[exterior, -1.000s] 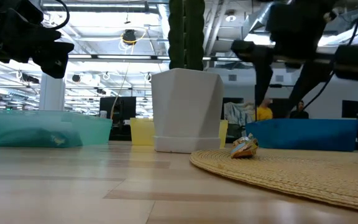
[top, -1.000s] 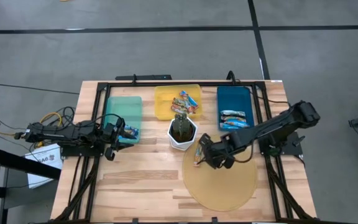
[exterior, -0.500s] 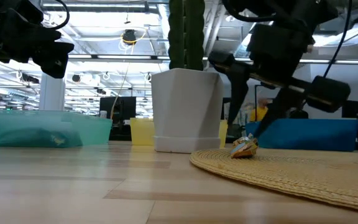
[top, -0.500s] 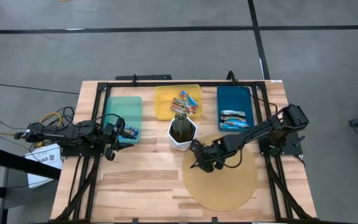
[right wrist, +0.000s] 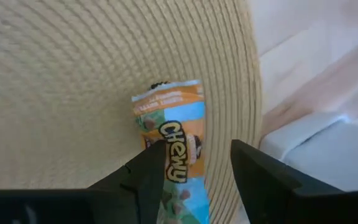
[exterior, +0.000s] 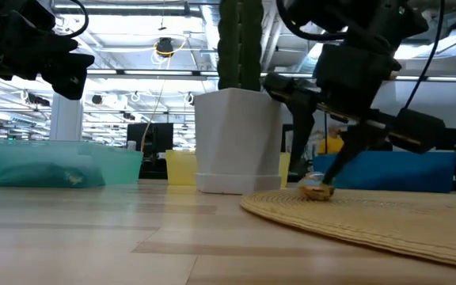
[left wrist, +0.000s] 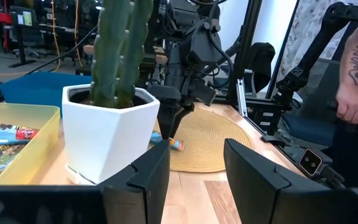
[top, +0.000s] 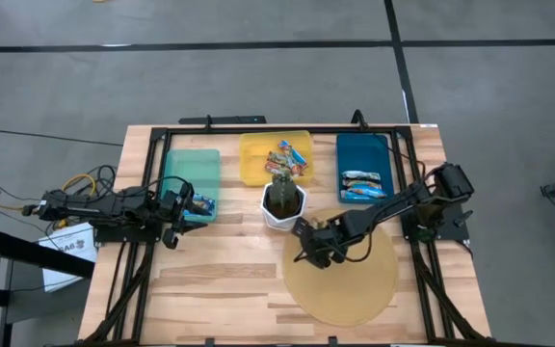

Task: Pick and place Granola Bars by type
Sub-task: Put the orange granola bar into the blue bin

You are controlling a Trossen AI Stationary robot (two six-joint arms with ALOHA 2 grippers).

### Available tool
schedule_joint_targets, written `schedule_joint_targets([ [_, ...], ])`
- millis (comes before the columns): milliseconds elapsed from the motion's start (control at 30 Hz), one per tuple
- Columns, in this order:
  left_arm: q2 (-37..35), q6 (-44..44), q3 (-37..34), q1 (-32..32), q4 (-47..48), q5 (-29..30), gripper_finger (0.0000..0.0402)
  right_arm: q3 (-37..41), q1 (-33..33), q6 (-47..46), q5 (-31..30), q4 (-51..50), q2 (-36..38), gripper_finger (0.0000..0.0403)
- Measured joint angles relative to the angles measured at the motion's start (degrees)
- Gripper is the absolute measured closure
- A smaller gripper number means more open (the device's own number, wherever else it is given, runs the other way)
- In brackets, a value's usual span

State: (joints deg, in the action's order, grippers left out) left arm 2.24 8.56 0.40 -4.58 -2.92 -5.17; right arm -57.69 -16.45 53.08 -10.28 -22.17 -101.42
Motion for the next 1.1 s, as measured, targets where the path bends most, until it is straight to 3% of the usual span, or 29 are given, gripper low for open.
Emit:
schedule_joint_targets([
  [833,0.0,0.0,0.0,0.0,0.0,0.0,0.0257,0.1,0.1,-5.3,0.0,-6.0,1.8,0.0236],
  [1100,0.0,0.0,0.0,0.0,0.0,0.0,0.0257,1.8,0.1,-12.3,-2.3,-4.0,1.7,0.0247],
])
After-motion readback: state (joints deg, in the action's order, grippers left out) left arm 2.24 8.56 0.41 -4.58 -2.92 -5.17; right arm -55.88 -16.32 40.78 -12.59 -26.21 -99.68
